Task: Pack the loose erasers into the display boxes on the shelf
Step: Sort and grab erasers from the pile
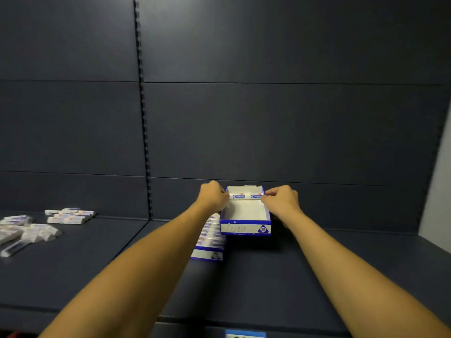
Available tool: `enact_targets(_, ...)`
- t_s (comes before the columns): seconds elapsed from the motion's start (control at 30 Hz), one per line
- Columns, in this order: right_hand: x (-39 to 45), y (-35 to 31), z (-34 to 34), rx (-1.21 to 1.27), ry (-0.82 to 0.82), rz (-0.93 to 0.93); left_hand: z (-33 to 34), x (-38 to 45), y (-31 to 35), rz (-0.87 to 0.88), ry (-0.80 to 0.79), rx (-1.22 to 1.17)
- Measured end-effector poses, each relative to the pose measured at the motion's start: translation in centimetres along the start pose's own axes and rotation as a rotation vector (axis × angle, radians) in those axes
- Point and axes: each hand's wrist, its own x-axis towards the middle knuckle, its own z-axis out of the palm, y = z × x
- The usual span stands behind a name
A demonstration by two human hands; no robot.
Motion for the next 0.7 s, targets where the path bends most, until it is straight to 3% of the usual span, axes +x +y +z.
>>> enact_targets(0.3, -3.0, -6.7, 11.4, 0.009, -0.118, -0.028, -9.6, -0.2, -9.9, -0.052, 0.066, 0.103)
enact_targets(0.7, -5.1, -9.0, 22.5, -0.118, -0.131, 0.053, -13.3, 0.3, -19.4, -0.099, 0.055, 0.068)
